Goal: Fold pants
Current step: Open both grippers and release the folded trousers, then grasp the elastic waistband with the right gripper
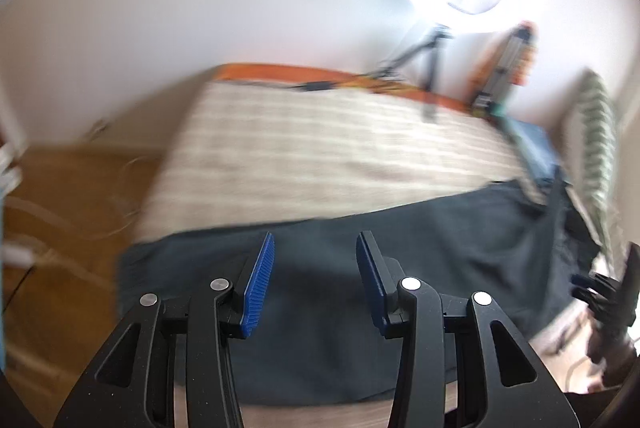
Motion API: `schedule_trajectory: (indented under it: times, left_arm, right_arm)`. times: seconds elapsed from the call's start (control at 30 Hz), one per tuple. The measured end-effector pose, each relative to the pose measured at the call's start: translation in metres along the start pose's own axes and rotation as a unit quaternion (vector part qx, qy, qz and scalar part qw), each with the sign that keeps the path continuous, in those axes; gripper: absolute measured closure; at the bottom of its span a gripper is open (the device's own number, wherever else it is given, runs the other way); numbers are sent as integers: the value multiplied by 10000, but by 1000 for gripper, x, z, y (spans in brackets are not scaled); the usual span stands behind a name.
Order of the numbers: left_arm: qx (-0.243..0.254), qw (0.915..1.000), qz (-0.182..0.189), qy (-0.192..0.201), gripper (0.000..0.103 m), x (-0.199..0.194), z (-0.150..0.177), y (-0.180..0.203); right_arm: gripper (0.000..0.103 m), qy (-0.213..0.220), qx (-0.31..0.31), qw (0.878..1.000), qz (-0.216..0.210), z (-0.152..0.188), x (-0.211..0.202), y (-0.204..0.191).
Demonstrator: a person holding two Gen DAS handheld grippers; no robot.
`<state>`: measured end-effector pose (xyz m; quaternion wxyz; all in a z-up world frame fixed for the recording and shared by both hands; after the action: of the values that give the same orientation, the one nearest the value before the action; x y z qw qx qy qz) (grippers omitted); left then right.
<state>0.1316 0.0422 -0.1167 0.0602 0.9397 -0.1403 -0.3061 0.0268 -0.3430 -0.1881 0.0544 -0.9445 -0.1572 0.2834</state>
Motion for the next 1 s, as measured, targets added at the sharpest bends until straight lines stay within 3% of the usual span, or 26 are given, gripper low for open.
schedule_trajectory:
  times: [0.17,0.23,0.57,0.8,1.0]
  left_arm:
    - [406,9950,909,-80,52,34,-18,86]
    - [521,9907,1245,-165,48,46,-20,121]
    - [1099,9616,2434,-624,38,100,0,279]
    - [996,9425,2980,-1141,32,141,21,360]
    - [1149,9365,3012,-1380,31,182,41,417]
  right_arm:
    - [64,264,498,9962,658,-4,-27,47]
    - [59,313,715,9927,921,-2,-38,69]
    - [45,556,1449,9622,2240,20,-95,154]
    - [29,675,1765,9325,3077,32,-129,207]
    - [27,752,2181,9117,3399,42,-143,244]
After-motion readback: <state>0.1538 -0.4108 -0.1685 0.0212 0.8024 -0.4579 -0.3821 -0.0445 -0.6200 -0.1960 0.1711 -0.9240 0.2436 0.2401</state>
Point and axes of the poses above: each gripper's, at about its wrist camera, not at the fingertips, and x roughly the way its jaws point, y to its right, z to its underside, the point moved 5 cm from there along x, roughly the way its jaws point, and after that the axes turned 15 degrees about y, right-handed, at the moved point
